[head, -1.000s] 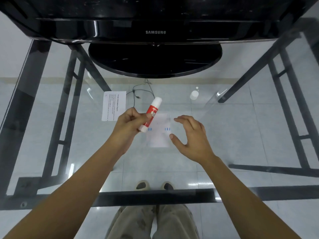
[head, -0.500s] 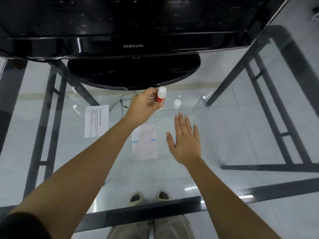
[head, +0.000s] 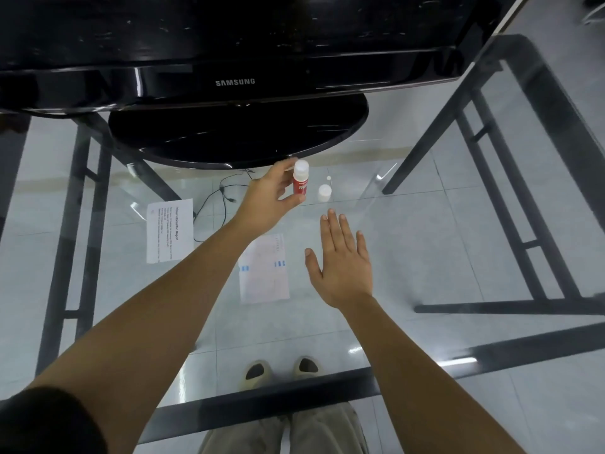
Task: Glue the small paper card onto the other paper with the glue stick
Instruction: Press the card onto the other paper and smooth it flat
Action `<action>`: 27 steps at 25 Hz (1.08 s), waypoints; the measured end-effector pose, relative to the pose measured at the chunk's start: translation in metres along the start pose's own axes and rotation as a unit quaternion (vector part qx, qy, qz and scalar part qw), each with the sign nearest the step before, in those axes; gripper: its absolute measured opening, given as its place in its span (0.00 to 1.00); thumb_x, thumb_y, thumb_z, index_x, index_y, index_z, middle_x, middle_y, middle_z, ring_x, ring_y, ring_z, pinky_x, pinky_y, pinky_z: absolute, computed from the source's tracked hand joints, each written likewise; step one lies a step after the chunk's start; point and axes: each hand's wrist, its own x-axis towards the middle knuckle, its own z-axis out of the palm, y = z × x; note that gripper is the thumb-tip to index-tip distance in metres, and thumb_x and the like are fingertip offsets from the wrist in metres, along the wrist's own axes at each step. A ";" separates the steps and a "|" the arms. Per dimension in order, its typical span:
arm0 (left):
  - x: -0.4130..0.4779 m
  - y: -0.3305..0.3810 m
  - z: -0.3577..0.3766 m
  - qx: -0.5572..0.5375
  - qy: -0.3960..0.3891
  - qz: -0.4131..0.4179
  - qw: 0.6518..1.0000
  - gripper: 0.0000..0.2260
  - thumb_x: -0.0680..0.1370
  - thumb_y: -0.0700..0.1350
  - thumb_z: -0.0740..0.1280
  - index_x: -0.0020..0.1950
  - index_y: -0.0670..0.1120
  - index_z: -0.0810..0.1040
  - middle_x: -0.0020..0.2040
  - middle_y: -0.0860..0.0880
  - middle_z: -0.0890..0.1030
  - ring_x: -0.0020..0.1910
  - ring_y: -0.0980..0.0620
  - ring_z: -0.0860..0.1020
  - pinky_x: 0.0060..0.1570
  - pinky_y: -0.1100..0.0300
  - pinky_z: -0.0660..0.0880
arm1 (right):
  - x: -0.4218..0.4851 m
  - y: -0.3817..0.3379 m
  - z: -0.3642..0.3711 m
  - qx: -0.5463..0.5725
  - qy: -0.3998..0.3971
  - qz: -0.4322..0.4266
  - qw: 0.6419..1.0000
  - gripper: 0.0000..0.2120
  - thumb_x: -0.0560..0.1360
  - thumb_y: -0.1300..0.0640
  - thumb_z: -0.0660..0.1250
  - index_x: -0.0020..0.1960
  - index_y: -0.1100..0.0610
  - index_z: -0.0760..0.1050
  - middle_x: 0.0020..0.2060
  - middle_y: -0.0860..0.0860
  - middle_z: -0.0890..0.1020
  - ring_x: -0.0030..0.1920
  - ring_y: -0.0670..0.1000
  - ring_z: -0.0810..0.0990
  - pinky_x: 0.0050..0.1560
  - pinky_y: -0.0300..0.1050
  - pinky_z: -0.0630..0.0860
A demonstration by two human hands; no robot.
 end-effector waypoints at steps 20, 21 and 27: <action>-0.160 -0.086 -0.071 0.326 0.106 -0.043 0.938 0.17 0.78 0.40 0.64 0.64 0.34 0.71 0.65 0.34 0.72 0.64 0.32 0.67 0.64 0.42 0.67 | -0.064 -0.097 -0.016 0.245 0.029 0.140 0.959 0.36 0.70 0.52 0.73 0.70 0.58 0.58 0.67 0.58 0.61 0.63 0.57 0.65 0.60 0.46 0.71; -0.165 -0.082 -0.064 0.321 0.113 -0.030 0.940 0.16 0.77 0.39 0.65 0.62 0.33 0.72 0.63 0.34 0.74 0.62 0.31 0.68 0.61 0.41 0.70 | -0.063 -0.098 -0.018 0.261 0.031 0.144 0.954 0.36 0.69 0.55 0.73 0.70 0.58 0.58 0.68 0.58 0.60 0.63 0.57 0.66 0.60 0.46 0.71; -0.185 -0.068 -0.038 0.301 0.116 0.000 0.946 0.15 0.74 0.36 0.69 0.60 0.35 0.75 0.60 0.35 0.77 0.58 0.33 0.73 0.55 0.45 0.74 | -0.055 -0.105 -0.024 0.327 0.022 0.181 0.927 0.33 0.67 0.61 0.75 0.66 0.57 0.61 0.66 0.56 0.62 0.60 0.57 0.73 0.55 0.46 0.76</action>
